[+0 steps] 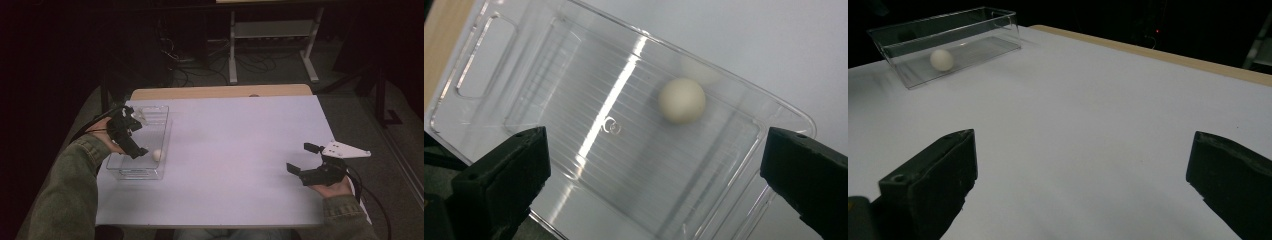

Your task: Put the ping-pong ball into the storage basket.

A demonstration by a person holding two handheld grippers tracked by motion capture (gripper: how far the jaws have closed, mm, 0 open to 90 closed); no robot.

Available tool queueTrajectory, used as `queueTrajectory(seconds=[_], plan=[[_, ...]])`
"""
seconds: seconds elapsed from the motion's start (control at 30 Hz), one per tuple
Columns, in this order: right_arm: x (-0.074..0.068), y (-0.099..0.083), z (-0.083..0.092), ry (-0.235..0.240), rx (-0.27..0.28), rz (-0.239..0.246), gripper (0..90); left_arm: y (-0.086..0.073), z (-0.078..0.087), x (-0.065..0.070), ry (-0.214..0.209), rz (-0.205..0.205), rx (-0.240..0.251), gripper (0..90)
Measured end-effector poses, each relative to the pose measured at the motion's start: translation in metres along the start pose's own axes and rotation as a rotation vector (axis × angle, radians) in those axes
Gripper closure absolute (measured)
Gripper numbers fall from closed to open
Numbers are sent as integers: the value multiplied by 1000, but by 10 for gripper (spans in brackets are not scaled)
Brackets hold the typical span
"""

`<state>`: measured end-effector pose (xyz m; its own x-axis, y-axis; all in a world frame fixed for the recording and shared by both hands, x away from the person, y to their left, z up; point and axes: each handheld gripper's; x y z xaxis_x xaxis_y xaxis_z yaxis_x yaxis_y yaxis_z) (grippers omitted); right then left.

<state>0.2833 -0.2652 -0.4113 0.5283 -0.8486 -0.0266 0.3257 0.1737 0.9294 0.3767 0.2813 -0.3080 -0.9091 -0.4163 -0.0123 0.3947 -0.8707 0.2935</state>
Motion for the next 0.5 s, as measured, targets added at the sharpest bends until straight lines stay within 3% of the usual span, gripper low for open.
queueTrajectory(seconds=[0.5], plan=[[0, 0, 1, 0, 8, -3, 0, -8, 12, 9, 53, 23, 118, 0]])
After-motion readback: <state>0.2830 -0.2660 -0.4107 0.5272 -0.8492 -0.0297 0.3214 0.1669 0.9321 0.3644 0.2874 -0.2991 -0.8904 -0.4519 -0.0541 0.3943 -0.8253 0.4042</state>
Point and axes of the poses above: each handheld gripper's, and its own axes: z roughly backward along the jaws, y roughly out of its top, x roughly to its right, and after that the axes turned 13 degrees about -y, right-handed
